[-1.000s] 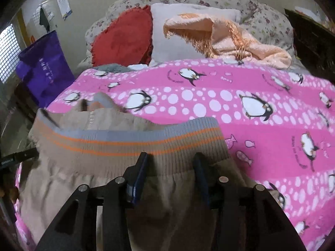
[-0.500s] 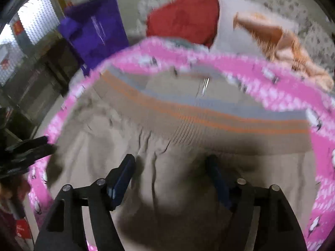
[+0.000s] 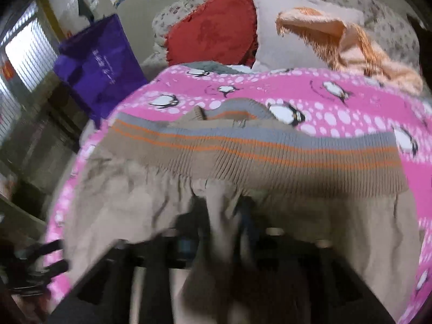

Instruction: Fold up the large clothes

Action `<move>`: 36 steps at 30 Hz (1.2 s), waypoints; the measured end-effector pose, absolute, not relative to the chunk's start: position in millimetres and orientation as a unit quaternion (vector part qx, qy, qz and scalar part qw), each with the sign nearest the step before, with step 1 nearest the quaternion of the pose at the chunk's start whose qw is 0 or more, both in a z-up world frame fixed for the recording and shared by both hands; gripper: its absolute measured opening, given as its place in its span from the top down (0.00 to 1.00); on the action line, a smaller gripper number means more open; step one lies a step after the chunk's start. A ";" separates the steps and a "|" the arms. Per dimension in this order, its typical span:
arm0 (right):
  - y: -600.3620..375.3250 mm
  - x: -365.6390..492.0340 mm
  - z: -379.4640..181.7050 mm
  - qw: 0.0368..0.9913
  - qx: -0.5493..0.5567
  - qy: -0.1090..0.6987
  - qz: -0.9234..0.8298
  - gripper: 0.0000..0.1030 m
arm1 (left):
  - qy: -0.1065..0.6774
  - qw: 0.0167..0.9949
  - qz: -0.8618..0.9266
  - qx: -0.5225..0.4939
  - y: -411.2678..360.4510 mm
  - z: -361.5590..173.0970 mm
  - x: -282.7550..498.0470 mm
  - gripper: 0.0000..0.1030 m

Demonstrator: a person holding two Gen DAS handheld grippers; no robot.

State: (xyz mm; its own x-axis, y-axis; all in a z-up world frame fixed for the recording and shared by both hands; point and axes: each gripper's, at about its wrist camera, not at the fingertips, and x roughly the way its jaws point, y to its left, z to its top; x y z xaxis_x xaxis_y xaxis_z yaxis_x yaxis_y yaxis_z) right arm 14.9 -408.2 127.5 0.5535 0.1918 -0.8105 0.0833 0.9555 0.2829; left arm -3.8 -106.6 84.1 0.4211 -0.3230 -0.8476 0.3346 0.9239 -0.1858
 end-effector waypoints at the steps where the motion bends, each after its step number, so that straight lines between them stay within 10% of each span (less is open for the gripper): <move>1: -410.9 1.5 135.0 0.869 0.152 0.469 0.042 0.54 | 0.498 0.845 -0.194 0.008 -106.9 84.4 -4.4 0.29; 7: -430.0 -86.0 158.2 0.888 0.068 0.454 -0.021 0.31 | 0.489 0.851 -0.191 0.007 -107.9 85.1 -4.2 0.29; 24: -494.5 -194.9 96.1 0.858 0.194 0.474 -0.031 0.30 | 0.499 0.830 -0.250 -0.001 -89.8 68.2 -19.0 0.29; 25: -494.7 -194.9 91.8 0.856 0.198 0.477 -0.029 0.33 | 0.498 0.828 -0.256 -0.008 -90.1 65.2 -18.1 0.29; 28: -493.6 -195.3 85.0 0.853 0.204 0.480 -0.021 0.89 | 0.513 0.809 -0.287 -0.022 -96.8 57.2 -15.6 0.42; 29: -493.8 -196.6 85.8 0.855 0.201 0.477 -0.027 0.91 | 0.517 0.805 -0.290 -0.012 -100.2 56.0 -15.4 0.76; 30: -494.4 -198.8 88.4 0.858 0.202 0.472 -0.029 0.92 | 0.518 0.807 -0.283 0.013 -104.6 55.9 -15.7 0.88; 36: -505.1 -220.1 116.6 0.873 0.152 0.457 -0.080 1.00 | 0.492 0.827 -0.270 0.039 -93.2 78.0 -31.3 0.95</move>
State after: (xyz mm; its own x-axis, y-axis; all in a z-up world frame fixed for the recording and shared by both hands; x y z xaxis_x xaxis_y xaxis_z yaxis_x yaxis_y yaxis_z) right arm -220.1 -505.1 116.6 0.5691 -0.0014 -0.8222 0.2792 0.9409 0.1916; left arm -31.3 -93.2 78.0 0.3699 -0.4080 -0.8347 0.4852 0.8510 -0.2009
